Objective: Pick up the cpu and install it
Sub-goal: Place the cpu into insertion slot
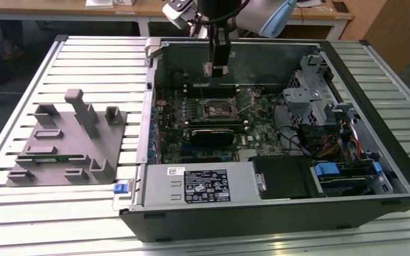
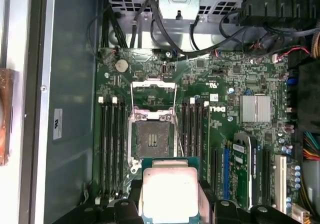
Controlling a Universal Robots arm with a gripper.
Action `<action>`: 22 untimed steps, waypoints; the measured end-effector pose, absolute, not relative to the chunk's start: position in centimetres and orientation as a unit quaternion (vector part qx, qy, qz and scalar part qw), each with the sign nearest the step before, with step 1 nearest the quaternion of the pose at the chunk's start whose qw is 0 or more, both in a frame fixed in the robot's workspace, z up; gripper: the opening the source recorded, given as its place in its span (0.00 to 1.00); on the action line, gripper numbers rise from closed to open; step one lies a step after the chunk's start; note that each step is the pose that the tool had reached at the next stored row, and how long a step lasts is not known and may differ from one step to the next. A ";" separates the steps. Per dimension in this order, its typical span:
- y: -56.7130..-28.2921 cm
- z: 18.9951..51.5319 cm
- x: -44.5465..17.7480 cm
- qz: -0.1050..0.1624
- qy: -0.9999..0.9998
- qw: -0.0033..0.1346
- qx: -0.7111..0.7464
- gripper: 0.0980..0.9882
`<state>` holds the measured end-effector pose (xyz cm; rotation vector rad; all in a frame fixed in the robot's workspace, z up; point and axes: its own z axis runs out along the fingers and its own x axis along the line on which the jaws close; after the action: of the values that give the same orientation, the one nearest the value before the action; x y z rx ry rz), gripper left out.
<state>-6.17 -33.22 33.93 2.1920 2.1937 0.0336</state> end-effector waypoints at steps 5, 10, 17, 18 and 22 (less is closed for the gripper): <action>-33.2 33.6 -6.2 0.011 0.707 0.020 0.707 0.48; -33.2 33.3 -6.2 0.011 0.707 0.020 0.707 0.48; -33.2 32.9 -6.2 0.011 0.707 0.020 0.707 0.48; -33.2 32.8 -6.2 0.011 0.707 0.020 0.707 0.48; -33.2 32.5 -6.2 0.011 0.707 0.020 0.707 0.48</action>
<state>-6.17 -33.17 32.47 2.1925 2.1930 0.0334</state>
